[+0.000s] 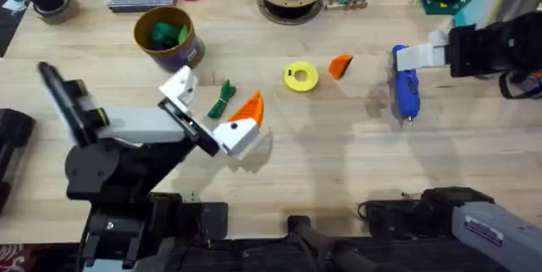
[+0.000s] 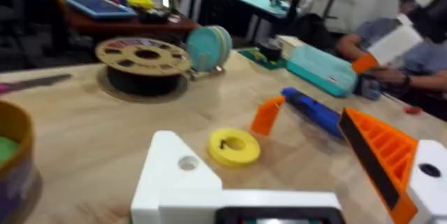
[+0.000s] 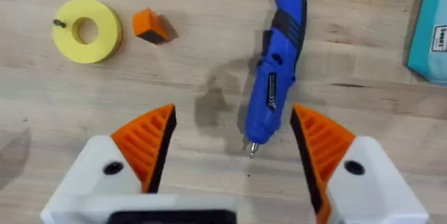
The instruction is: Pick up the gripper from the table and insert it into the empty holder that is missing its gripper. Then pick up a screw, insert it into the mounting hole, and use the screwdriver to tighten it. Finally, clean up the table by picking up the vegetable and placing it into the bucket.
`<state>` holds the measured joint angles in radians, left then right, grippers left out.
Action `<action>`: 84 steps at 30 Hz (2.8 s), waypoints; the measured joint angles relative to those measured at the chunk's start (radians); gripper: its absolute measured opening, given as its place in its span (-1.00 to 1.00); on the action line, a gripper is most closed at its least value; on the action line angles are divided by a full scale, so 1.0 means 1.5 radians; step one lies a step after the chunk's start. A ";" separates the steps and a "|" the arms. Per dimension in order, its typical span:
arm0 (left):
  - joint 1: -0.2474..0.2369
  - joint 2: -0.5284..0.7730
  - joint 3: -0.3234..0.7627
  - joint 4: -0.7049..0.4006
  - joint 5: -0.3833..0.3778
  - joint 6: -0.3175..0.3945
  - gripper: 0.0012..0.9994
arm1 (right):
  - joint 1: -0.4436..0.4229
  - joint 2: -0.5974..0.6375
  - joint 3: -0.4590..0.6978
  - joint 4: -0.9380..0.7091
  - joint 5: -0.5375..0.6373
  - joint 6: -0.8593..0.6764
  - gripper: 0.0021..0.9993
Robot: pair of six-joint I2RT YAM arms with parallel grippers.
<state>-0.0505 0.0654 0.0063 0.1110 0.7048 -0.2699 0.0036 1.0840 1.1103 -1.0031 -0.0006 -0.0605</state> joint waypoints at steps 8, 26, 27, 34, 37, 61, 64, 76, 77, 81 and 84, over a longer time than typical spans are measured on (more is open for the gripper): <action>0.001 -0.027 0.000 -0.092 0.080 0.002 0.98 | 0.000 0.000 0.000 0.000 0.000 0.000 1.00; 0.031 -0.040 0.003 -0.144 0.221 0.228 0.98 | 0.000 0.000 0.000 0.000 0.000 0.000 1.00; 0.031 -0.040 0.003 -0.144 0.226 0.231 0.98 | 0.000 0.000 0.000 0.000 0.000 0.000 1.00; 0.045 -0.040 0.003 -0.146 0.239 0.241 0.98 | 0.000 0.000 0.000 0.000 0.000 0.000 1.00; 0.037 -0.040 0.003 -0.146 0.239 0.243 0.98 | 0.000 0.000 0.000 0.000 0.000 0.000 1.00; 0.031 -0.040 0.003 -0.147 0.246 0.245 0.98 | 0.000 0.000 0.000 0.000 0.000 0.000 0.99; 0.031 -0.040 0.003 -0.147 0.246 0.245 0.98 | 0.000 0.000 0.000 0.000 0.000 0.000 1.00; 0.031 -0.040 0.003 -0.147 0.246 0.245 0.98 | 0.000 0.000 0.000 0.000 0.000 0.000 0.99; 0.031 -0.040 0.003 -0.147 0.246 0.245 0.98 | 0.000 0.000 0.000 0.001 0.000 0.000 0.99; 0.031 -0.040 0.003 -0.147 0.246 0.245 0.98 | 0.000 0.000 0.000 -0.008 0.000 -0.001 1.00; 0.031 -0.040 0.003 -0.147 0.246 0.245 0.98 | 0.000 0.000 0.000 -0.008 0.000 0.000 1.00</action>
<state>-0.0044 0.0052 0.0101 -0.1093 1.0740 0.0975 0.0036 1.0840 1.1103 -1.0156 -0.0010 -0.0608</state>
